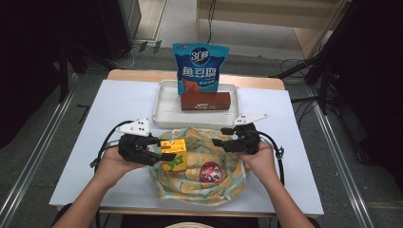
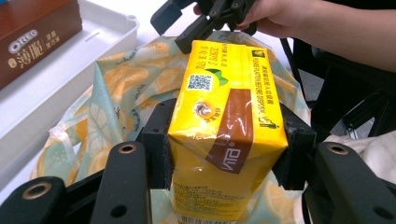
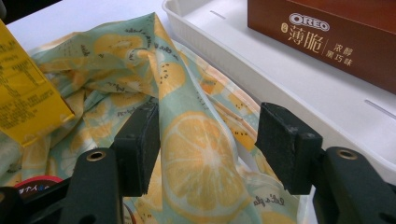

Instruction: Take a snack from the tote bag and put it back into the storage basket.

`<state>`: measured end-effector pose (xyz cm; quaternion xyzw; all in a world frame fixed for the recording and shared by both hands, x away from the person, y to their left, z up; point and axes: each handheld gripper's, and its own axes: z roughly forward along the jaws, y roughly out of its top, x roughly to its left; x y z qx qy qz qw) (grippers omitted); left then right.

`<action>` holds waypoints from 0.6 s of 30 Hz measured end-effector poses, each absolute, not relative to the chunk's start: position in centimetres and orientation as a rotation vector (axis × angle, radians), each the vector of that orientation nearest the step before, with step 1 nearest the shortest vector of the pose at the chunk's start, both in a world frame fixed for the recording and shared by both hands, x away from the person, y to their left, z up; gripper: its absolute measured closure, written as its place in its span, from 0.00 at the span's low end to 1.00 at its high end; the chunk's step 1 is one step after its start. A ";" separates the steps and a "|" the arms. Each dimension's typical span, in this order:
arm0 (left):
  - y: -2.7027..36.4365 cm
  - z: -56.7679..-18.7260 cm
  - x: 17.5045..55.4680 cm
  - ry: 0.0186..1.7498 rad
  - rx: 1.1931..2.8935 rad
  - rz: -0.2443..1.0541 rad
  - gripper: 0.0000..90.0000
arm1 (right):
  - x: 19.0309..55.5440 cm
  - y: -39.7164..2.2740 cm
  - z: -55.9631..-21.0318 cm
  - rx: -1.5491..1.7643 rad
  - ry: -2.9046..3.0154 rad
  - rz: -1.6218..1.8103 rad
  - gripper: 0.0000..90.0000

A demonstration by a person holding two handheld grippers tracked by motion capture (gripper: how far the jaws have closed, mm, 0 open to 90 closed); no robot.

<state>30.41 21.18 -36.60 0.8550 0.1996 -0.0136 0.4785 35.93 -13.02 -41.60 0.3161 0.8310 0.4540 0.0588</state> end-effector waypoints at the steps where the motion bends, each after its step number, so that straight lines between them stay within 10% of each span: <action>1: 21.3 -36.5 30.4 0.496 2.087 -0.032 0.56 | 35.9 -13.0 -41.6 0.957 2.517 1.375 0.45; 18: 23.7 -34.7 30.2 0.551 2.028 0.022 0.56 | 36.0 -12.8 -41.6 0.954 2.523 1.370 0.45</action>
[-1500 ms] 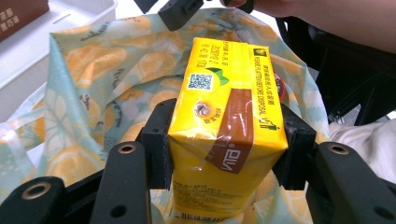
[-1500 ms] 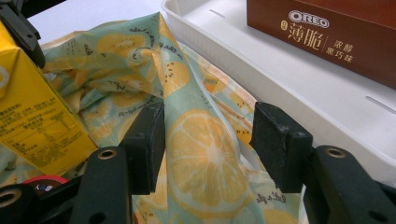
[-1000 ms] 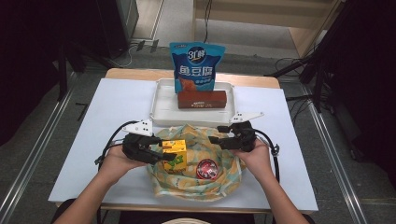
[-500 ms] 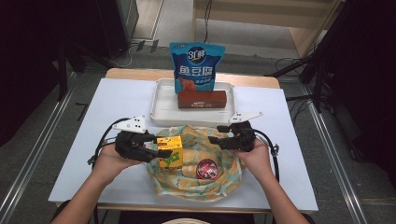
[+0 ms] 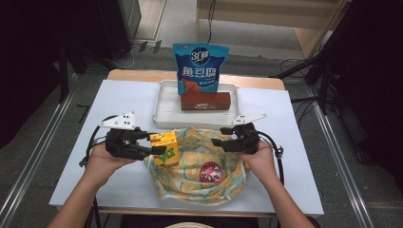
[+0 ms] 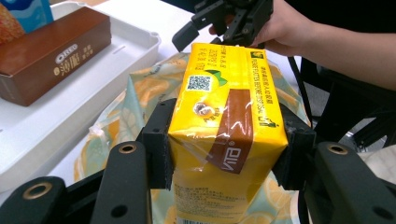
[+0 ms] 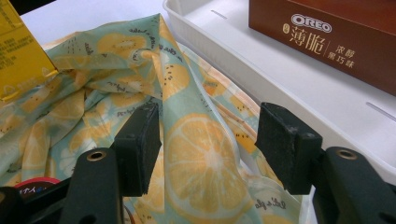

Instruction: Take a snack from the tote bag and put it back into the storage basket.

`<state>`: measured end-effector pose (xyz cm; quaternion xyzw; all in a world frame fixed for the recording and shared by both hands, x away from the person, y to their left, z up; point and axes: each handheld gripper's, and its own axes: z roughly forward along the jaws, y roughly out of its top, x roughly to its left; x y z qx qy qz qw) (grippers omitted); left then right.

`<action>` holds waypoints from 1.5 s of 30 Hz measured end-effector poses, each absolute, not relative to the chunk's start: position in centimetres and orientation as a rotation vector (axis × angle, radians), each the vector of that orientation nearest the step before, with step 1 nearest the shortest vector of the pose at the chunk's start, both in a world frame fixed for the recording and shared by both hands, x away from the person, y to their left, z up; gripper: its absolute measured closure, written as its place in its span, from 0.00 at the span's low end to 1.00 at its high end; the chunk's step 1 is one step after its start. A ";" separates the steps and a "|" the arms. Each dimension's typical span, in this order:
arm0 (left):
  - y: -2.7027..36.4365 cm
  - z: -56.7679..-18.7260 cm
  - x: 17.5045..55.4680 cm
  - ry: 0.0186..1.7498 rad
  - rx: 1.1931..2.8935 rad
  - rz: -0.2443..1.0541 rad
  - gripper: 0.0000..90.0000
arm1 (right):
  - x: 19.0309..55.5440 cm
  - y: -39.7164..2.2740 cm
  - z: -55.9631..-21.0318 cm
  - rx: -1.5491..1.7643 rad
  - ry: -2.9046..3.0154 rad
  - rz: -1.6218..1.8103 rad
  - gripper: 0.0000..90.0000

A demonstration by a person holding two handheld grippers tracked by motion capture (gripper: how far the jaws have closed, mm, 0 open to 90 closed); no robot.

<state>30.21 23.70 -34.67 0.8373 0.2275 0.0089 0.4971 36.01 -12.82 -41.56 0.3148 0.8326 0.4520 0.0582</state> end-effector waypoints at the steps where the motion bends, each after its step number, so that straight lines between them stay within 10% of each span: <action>1: 23.7 -34.7 30.2 0.551 2.028 0.022 0.56 | 36.0 -12.8 -41.6 0.951 2.522 1.368 0.45; 45: 29.0 -34.4 32.7 0.771 1.941 0.146 0.56 | 35.7 -12.0 -41.1 0.901 2.535 1.378 0.46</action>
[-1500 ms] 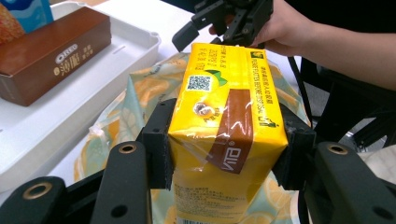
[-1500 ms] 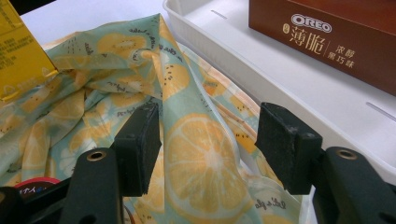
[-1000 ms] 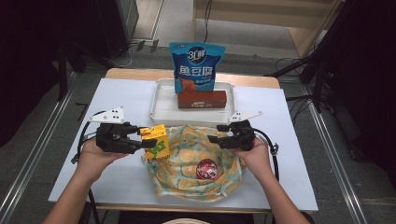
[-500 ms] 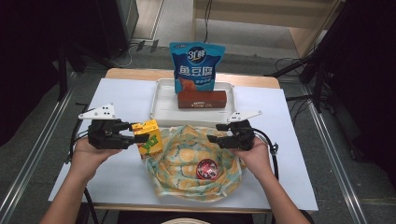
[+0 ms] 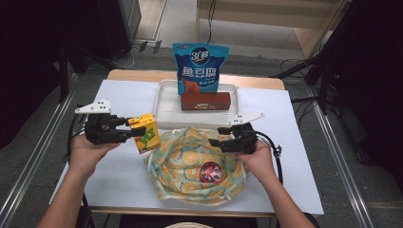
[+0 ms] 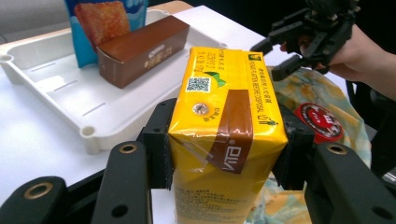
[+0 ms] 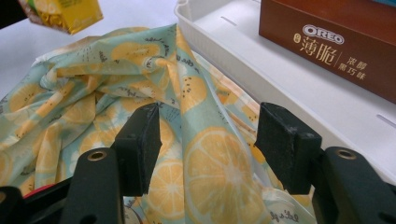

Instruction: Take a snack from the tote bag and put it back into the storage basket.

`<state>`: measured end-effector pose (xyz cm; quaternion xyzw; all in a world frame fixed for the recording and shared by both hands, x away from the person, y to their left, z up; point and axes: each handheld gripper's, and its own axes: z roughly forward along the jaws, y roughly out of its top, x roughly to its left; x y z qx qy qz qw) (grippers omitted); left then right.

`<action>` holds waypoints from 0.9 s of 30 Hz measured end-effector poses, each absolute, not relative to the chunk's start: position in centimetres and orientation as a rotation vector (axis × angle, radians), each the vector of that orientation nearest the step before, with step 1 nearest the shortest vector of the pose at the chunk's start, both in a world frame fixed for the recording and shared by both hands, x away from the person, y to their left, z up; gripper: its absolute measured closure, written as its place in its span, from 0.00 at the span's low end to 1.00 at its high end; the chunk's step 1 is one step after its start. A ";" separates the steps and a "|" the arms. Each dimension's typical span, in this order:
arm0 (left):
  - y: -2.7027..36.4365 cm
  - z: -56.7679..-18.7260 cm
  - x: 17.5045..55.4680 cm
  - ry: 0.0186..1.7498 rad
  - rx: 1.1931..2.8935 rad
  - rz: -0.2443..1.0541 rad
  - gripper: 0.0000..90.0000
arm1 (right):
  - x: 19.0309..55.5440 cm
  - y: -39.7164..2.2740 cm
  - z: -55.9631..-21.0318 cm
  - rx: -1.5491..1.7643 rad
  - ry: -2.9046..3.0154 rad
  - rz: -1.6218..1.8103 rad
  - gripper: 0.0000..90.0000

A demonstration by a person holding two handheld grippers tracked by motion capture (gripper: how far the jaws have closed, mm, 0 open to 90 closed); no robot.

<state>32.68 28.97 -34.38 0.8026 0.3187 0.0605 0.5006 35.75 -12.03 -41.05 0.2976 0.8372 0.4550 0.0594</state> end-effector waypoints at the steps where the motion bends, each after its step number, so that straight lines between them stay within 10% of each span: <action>1: 29.0 -34.4 32.8 0.774 1.941 0.149 0.56 | 35.7 -12.0 -41.1 0.903 2.536 1.378 0.46; 27: 26.6 -33.3 37.2 0.766 1.971 0.141 0.56 | 35.9 -11.9 -41.1 0.910 2.535 1.389 0.46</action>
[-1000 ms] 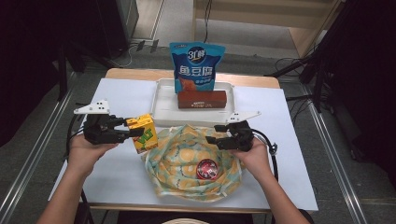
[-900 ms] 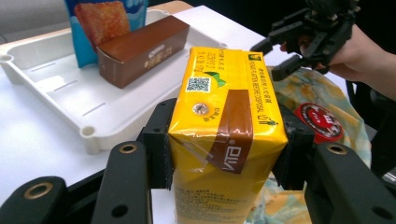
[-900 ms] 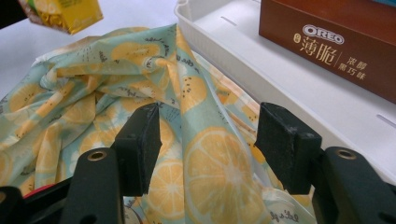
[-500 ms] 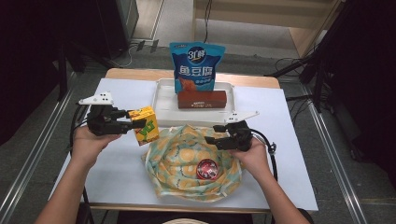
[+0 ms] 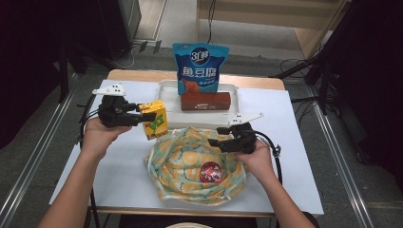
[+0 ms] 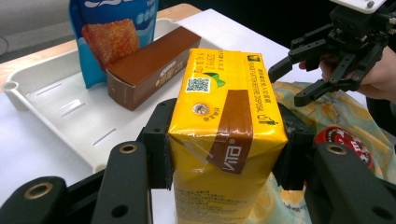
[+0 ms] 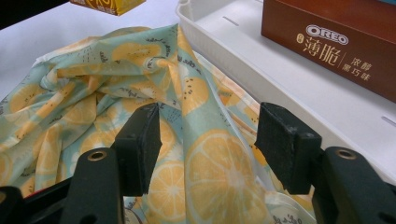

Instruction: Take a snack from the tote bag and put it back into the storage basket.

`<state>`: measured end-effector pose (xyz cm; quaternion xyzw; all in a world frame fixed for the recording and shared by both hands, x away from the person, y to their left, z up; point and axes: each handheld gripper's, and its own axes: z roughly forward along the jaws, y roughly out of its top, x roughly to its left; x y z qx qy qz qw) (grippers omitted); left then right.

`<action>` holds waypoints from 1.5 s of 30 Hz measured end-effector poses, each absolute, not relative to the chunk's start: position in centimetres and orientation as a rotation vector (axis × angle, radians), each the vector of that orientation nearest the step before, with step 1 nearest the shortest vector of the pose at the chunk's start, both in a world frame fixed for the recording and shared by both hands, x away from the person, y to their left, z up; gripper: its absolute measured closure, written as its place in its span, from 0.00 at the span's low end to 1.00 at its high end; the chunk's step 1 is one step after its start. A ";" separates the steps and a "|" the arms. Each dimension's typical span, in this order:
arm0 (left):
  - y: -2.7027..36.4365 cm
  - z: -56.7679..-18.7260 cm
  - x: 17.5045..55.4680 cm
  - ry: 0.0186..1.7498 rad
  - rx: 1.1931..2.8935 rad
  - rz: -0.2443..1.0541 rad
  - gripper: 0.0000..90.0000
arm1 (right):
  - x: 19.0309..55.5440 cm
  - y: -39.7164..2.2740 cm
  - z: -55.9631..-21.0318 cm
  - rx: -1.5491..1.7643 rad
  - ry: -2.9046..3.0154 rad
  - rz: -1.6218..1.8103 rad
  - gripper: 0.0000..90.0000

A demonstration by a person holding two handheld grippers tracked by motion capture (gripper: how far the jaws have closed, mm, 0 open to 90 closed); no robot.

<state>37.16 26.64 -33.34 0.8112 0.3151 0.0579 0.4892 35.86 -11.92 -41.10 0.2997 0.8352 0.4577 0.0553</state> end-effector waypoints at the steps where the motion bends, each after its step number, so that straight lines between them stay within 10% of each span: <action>1: 26.6 -33.3 37.3 0.764 1.970 0.139 0.56 | 35.9 -11.9 -41.1 0.910 2.535 1.389 0.46; 45: 24.4 -34.8 44.0 0.793 1.987 0.231 0.57 | 34.9 -12.0 -41.0 0.908 2.537 1.403 0.46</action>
